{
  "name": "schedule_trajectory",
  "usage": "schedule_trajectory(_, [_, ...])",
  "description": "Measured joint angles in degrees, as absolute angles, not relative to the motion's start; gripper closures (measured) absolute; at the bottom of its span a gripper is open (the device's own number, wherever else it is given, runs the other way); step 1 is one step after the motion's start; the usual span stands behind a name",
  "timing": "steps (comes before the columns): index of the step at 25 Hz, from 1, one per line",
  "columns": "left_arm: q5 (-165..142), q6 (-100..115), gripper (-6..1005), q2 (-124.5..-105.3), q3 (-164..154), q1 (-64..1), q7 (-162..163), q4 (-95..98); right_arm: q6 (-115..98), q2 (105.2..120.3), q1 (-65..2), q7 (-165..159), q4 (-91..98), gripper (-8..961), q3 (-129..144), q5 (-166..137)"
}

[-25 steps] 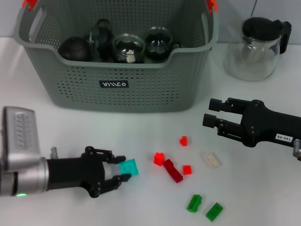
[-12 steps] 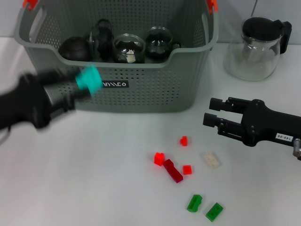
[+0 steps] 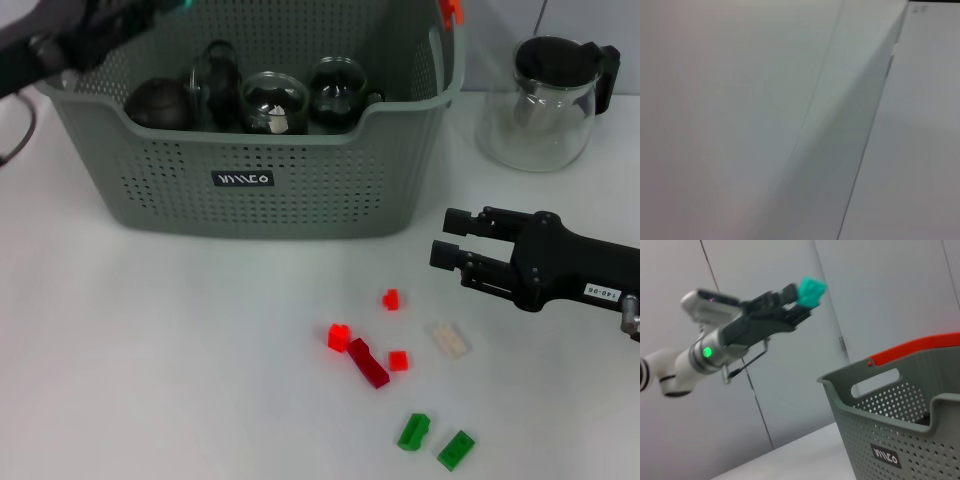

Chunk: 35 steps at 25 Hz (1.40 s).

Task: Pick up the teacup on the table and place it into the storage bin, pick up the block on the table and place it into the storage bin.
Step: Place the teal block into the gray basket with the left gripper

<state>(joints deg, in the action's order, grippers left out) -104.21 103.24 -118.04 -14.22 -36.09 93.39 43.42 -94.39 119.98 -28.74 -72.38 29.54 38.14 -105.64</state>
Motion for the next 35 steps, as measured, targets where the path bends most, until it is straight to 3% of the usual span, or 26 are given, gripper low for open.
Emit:
schedule_trajectory(13, [-115.21, 73.52, 519, -114.53, -44.10, -45.03, 123.22, 52.59, -94.39, 119.97, -28.77, -72.07, 28.91, 402, 38.14, -105.64])
schedule_trajectory(21, [-120.97, 64.30, 500, -116.64, -47.12, -47.01, 124.85, 53.01, -94.41, 119.97, -28.71, -72.07, 28.82, 402, 38.14, -105.64])
schedule_trajectory(30, [-119.20, 63.04, 479, -116.97, -46.57, -45.40, 124.60, 54.23, -94.48, 119.97, -28.91, -72.02, 28.82, 402, 38.14, -105.64])
schedule_trajectory(35, [-103.78, 69.45, 346, -117.89, -45.00, -39.35, 113.96, 56.58, -94.42, 119.97, -28.92, -71.99, 28.83, 402, 38.14, -105.64])
